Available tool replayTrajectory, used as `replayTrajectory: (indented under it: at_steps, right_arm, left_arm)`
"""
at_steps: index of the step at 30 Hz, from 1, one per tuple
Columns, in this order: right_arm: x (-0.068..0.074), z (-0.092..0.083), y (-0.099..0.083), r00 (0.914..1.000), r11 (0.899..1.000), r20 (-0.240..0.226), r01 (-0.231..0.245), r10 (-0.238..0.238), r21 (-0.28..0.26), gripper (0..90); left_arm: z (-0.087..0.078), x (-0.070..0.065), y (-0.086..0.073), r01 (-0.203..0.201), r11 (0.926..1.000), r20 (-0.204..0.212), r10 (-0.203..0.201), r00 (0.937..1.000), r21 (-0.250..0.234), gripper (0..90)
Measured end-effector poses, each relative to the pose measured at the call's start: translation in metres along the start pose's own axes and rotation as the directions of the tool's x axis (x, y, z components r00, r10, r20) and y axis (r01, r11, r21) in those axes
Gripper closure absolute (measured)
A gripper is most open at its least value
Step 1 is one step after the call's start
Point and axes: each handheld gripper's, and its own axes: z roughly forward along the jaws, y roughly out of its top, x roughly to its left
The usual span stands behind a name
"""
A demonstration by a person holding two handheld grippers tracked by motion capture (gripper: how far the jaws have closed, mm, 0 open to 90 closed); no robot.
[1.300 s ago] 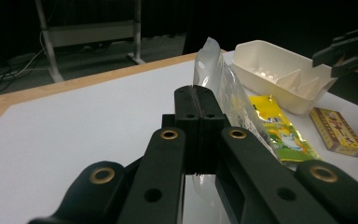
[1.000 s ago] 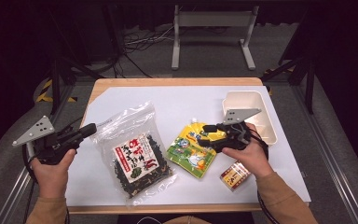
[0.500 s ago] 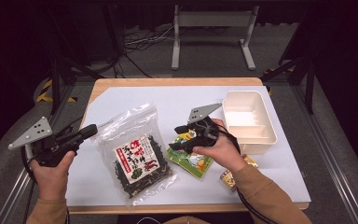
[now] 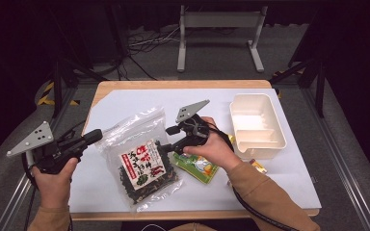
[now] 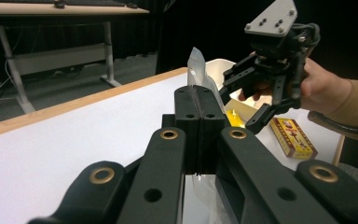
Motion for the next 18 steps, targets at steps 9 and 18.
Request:
replayTrajectory:
  at_steps: [9,18]
  right_arm:
    - [-0.005,0.019,0.000,0.9990,1.000,-0.046,0.001,0.000,0.018,37.9]
    - [0.002,0.020,0.003,0.9926,0.995,-0.093,0.083,-0.078,0.051,62.1]
  left_arm:
    - [-0.001,-0.002,0.000,-0.013,0.9999,0.001,0.013,0.9999,-0.003,90.0]
    - [0.000,-0.004,0.001,-0.010,0.9999,-0.001,0.010,0.9999,-0.007,90.0]
